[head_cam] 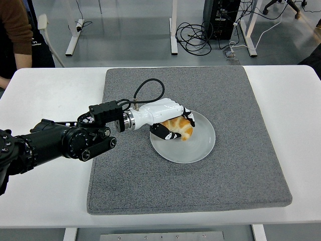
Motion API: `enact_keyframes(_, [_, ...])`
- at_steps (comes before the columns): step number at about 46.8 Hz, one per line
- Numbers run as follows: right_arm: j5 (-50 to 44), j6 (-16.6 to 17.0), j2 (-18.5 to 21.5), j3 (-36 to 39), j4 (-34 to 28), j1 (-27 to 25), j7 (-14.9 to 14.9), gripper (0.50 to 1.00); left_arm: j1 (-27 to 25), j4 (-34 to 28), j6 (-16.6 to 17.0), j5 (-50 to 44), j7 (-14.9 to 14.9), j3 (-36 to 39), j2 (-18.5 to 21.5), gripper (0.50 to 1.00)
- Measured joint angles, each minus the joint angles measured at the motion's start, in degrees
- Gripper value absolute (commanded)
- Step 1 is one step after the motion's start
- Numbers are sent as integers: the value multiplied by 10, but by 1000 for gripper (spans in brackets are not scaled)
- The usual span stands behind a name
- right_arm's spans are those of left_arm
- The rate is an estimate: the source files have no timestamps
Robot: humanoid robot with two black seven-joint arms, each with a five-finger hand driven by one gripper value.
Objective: Place the bread on the plate
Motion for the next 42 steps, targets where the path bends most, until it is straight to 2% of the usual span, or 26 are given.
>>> enact_keyframes(7, [0, 0, 0, 0, 0, 0, 0, 1000, -2, -23, 0, 2, 0, 1, 0, 500])
enact_keyframes(36, [0, 0, 0, 0, 0, 0, 0, 1000, 8, -22, 0, -4, 0, -4, 0, 500])
enact_keyframes(42, [0, 0, 0, 0, 0, 0, 0, 1000, 13, -22, 0, -8, 0, -4, 0, 542])
